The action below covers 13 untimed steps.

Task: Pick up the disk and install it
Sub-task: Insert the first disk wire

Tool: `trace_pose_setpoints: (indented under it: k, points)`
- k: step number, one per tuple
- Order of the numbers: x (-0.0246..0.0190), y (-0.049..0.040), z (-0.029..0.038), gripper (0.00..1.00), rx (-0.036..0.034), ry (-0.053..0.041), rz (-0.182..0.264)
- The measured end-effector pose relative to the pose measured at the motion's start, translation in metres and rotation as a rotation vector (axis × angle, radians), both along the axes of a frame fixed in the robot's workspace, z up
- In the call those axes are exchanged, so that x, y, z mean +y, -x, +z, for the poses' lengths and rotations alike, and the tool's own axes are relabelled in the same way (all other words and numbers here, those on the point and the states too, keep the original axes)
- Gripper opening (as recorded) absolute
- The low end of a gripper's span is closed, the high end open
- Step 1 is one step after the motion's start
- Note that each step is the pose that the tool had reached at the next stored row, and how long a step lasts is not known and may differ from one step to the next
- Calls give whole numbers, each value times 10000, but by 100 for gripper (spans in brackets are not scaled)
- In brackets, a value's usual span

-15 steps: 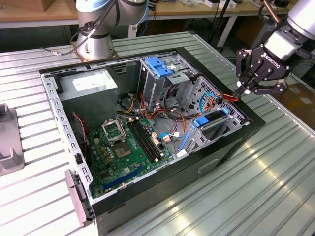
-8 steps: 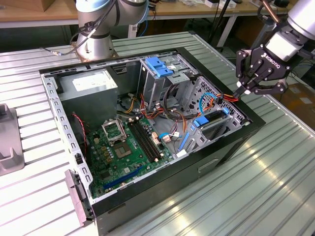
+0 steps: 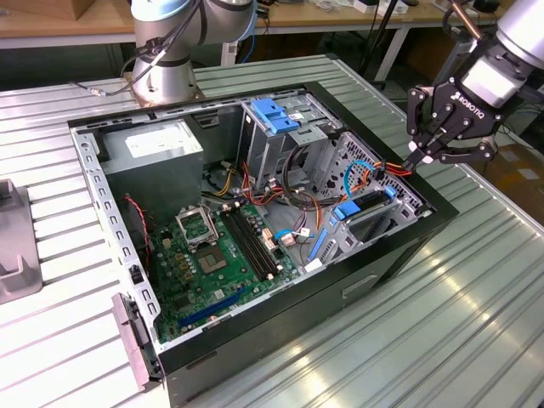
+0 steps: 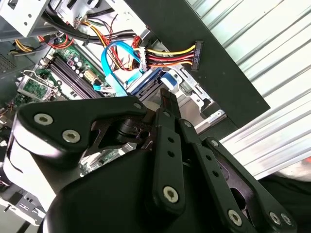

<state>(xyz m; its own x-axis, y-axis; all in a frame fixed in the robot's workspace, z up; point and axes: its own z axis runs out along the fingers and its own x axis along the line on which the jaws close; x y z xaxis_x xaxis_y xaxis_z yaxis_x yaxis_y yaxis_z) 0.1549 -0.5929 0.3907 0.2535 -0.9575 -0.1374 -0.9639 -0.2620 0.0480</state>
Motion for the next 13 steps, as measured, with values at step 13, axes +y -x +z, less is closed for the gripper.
trace_pose_setpoints:
  k: [13]
  points:
    - [0, 0, 0, 10, 0, 0, 971]
